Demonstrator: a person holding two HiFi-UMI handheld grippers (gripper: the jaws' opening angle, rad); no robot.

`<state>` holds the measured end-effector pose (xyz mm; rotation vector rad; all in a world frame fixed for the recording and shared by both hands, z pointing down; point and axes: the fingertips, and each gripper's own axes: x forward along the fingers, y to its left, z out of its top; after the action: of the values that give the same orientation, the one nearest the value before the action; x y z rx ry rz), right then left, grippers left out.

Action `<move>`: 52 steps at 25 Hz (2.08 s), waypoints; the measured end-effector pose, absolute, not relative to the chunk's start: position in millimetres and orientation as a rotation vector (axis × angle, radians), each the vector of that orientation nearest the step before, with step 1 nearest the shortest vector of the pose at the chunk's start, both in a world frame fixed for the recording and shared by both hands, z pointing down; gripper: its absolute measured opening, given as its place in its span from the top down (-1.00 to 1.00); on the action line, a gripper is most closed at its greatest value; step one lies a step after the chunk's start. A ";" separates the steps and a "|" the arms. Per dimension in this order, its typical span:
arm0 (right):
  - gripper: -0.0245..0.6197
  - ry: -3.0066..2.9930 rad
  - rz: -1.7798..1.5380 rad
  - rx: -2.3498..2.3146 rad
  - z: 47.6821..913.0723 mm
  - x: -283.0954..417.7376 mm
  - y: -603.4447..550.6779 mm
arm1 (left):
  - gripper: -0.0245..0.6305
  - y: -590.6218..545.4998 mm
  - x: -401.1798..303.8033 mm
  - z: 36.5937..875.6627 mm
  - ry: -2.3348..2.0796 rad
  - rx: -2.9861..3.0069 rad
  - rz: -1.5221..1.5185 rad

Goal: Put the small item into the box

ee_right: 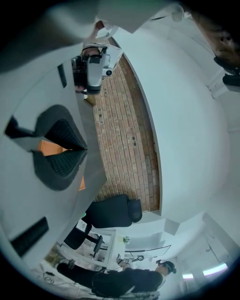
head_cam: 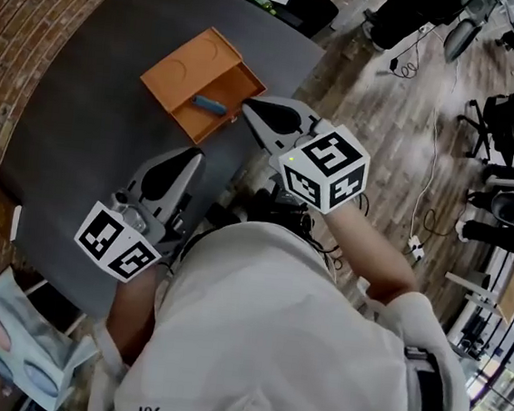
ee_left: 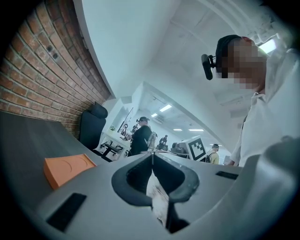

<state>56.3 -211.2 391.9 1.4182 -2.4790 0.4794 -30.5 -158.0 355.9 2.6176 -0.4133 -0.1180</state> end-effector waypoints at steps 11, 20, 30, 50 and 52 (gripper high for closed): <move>0.89 -2.533 0.429 1.393 362.1 106.7 -181.9 | 0.86 -157.9 -9.1 345.8 -0.528 2.587 -0.170; 0.89 -2.558 0.495 1.407 365.7 148.1 -155.2 | 0.86 -139.5 20.4 333.8 -0.576 2.596 -0.191; 0.89 -2.518 0.414 1.512 360.7 172.5 -142.5 | 0.86 -130.6 24.1 339.2 -0.586 2.611 -0.136; 0.89 -2.515 0.481 1.520 366.9 152.1 -141.0 | 0.86 -132.6 11.3 347.8 -0.511 2.584 -0.133; 0.89 -2.512 0.480 1.517 367.4 151.1 -141.8 | 0.86 -131.9 10.1 348.8 -0.508 2.581 -0.131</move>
<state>151.1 -141.8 367.4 1.5167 -2.5119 0.4800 10.1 -131.9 348.8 2.5812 -0.5082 -0.1312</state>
